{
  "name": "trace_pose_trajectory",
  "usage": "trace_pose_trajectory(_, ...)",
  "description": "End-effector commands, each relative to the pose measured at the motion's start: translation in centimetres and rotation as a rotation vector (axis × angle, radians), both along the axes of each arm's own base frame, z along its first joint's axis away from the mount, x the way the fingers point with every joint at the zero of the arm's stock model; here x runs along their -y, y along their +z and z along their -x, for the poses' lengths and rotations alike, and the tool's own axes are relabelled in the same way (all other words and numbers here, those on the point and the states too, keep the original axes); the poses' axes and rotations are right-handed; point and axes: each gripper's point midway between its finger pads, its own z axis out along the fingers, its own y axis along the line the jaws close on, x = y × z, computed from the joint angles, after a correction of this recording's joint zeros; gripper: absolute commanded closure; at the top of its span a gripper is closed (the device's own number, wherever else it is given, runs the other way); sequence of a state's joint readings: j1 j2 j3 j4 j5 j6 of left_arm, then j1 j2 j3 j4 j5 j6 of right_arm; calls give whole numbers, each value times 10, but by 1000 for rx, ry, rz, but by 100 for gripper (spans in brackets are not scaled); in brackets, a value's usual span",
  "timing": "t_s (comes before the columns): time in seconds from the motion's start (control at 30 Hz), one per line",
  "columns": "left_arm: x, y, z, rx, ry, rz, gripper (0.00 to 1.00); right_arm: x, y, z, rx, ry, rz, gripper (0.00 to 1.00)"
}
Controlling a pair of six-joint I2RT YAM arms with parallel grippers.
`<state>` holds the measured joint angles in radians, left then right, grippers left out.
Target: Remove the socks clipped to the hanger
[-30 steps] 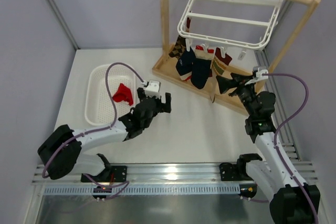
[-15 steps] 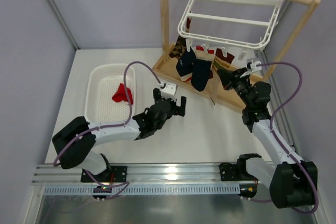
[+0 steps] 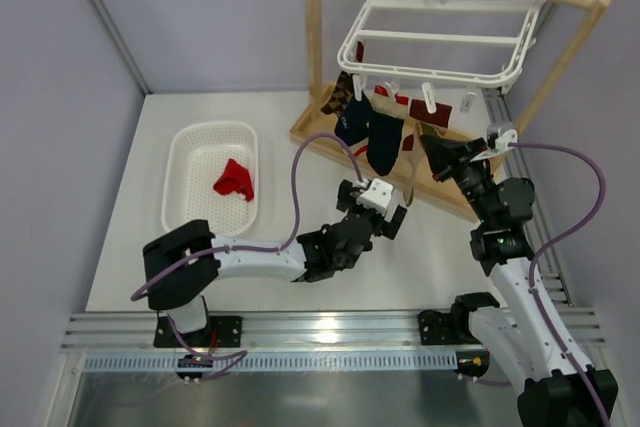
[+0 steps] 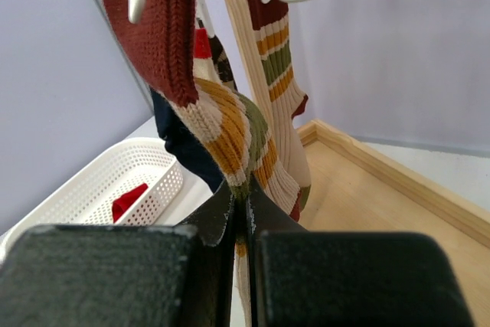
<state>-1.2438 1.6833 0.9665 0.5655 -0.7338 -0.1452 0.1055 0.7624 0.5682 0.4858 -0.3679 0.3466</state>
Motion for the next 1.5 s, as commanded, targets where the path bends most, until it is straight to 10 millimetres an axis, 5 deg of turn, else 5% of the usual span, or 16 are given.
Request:
trace_pose_trajectory(0.0, 11, 40, -4, 88, 60, 94, 0, 2, 8, 8, -7, -26, -26, 96)
trace_pose_trajectory(0.17, 31, 60, 3, 117, 35, 138, 0, -1, 5, 13, -35, -12, -34, 96)
trace_pose_trajectory(0.67, 53, 48, -14, 170, 77, 62, 2, -21, 10, 40, -30, 115, -91, 96)
trace_pose_trajectory(0.73, 51, 46, -16, 176, 105, 73, 30, -23, 9, 41, -35, 125, -91, 96)
trace_pose_trajectory(0.77, 50, 47, -17, 180, 118, 87, 66, -24, 8, 43, -41, 132, -94, 96)
trace_pose_trajectory(0.83, 42, 43, -19, 179, 157, 84, 98, -25, 4, 44, -52, 141, -90, 96)
trace_pose_trajectory(0.97, 34, 45, -15, 189, 157, 106, 100, -27, -7, 43, -87, 144, -65, 89)
trace_pose_trajectory(1.0, 33, 45, -12, 189, 154, 105, 100, -24, -12, 40, -99, 124, -42, 74)
trace_pose_trajectory(1.03, 31, 50, -7, 190, 150, 112, 100, -19, -13, 37, -105, 90, -33, 47)
trace_pose_trajectory(1.07, 27, 47, -4, 190, 149, 103, 100, -15, -24, 35, -145, 62, -13, 39)
trace_pose_trajectory(1.23, 19, 42, 11, 189, 132, 66, 100, 4, -23, 39, -113, -45, 75, 32)
trace_pose_trajectory(1.47, 7, 40, 15, 142, 144, 43, 100, -7, 2, 48, -63, 25, 68, 29)
